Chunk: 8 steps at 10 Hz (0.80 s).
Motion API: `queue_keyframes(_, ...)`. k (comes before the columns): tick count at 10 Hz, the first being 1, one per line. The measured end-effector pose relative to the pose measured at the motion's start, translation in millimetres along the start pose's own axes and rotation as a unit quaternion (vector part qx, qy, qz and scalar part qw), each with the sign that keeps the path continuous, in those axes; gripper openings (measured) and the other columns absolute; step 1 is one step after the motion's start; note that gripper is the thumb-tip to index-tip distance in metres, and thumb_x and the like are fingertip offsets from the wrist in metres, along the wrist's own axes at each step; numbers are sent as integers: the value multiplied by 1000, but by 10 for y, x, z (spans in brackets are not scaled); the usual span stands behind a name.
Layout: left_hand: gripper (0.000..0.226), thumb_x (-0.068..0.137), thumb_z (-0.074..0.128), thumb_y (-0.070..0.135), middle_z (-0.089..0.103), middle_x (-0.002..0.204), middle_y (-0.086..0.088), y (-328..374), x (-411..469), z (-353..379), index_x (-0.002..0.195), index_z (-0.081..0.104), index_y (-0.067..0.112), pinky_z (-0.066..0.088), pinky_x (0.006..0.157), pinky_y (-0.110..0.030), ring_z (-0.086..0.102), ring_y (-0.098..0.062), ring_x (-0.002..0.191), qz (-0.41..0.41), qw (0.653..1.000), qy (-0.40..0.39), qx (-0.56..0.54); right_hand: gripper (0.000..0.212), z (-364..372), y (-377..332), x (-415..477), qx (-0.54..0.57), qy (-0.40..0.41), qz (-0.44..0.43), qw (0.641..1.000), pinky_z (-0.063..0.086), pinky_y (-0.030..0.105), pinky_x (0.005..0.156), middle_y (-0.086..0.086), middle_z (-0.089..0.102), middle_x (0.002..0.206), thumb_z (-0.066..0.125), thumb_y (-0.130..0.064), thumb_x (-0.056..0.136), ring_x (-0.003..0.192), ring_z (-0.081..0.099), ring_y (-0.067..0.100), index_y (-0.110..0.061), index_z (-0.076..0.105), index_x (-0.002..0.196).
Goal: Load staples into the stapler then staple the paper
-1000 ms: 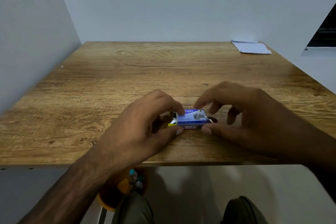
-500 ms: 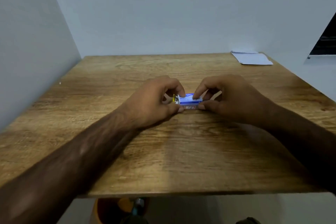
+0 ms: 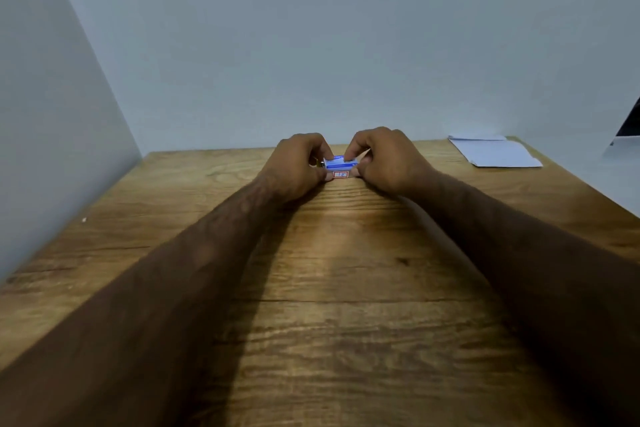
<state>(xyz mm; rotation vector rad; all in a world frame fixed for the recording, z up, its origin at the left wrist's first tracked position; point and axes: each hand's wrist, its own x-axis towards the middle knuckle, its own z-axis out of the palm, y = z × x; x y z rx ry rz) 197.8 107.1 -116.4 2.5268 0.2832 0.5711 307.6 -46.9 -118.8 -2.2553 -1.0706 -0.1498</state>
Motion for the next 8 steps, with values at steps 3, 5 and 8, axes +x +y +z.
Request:
queue_keyframes(3,22,81,81,15,70,103,-1,-142,430,117,97,67,19,47,71,-24,65,-19,98,-38,999,8,-4,17,171,144,392,0,29,13,1000,44,19,60,-9,68,95,79,-16,82,88,63,11,-29,71,90)
queue_keyframes(5,43,77,84,15,65,117,-2,-126,383,88,114,63,21,58,87,-36,65,-22,105,-46,998,-9,-39,30,151,193,365,13,22,5,1000,46,20,64,-6,71,110,78,-16,82,95,63,12,-29,67,107)
queue_keyframes(8,75,75,86,29,48,139,-4,-133,150,-85,138,44,29,53,93,-35,59,-20,115,-23,999,-13,27,64,-178,247,90,-44,0,-35,998,38,26,100,-6,49,150,75,-27,82,132,50,17,-30,49,141)
